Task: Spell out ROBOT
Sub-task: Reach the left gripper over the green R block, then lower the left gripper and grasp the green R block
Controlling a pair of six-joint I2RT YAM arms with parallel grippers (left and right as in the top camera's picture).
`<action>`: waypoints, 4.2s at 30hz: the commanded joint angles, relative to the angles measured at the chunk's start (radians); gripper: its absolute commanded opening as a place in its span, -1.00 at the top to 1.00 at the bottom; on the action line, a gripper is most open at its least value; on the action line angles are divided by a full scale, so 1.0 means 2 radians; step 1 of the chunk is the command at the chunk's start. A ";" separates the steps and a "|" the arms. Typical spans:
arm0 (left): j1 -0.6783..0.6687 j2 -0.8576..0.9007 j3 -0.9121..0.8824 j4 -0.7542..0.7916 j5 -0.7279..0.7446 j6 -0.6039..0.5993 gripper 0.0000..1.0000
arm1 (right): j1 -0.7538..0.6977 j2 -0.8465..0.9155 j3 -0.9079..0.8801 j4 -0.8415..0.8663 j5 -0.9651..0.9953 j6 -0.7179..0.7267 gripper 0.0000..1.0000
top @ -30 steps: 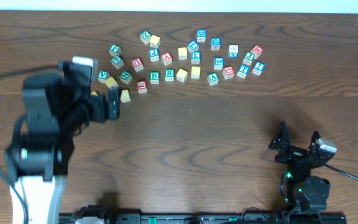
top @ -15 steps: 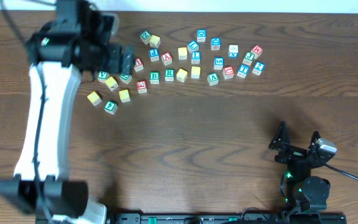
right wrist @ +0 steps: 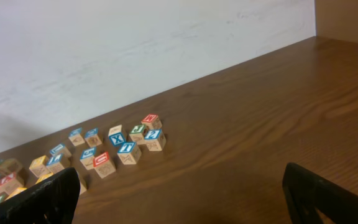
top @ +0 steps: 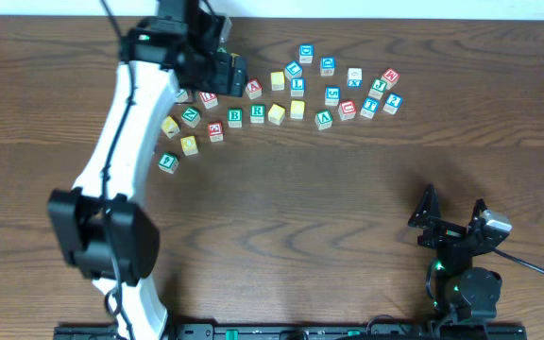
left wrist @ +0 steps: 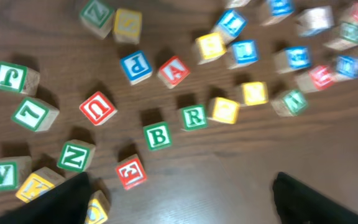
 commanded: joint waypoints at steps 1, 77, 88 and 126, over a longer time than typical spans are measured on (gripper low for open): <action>-0.023 0.031 0.013 0.011 -0.084 -0.061 -0.61 | -0.005 -0.002 -0.001 -0.002 0.001 -0.007 -0.99; -0.093 0.181 -0.004 0.105 -0.149 -0.109 -0.06 | -0.005 -0.002 -0.001 -0.002 0.001 -0.007 -0.98; -0.094 0.181 -0.020 0.108 -0.151 -0.109 -0.06 | -0.005 -0.002 -0.001 -0.002 0.001 -0.007 -0.99; -0.094 0.082 -0.028 0.050 -0.150 -0.124 0.50 | -0.005 -0.002 -0.001 -0.002 0.001 -0.007 -0.98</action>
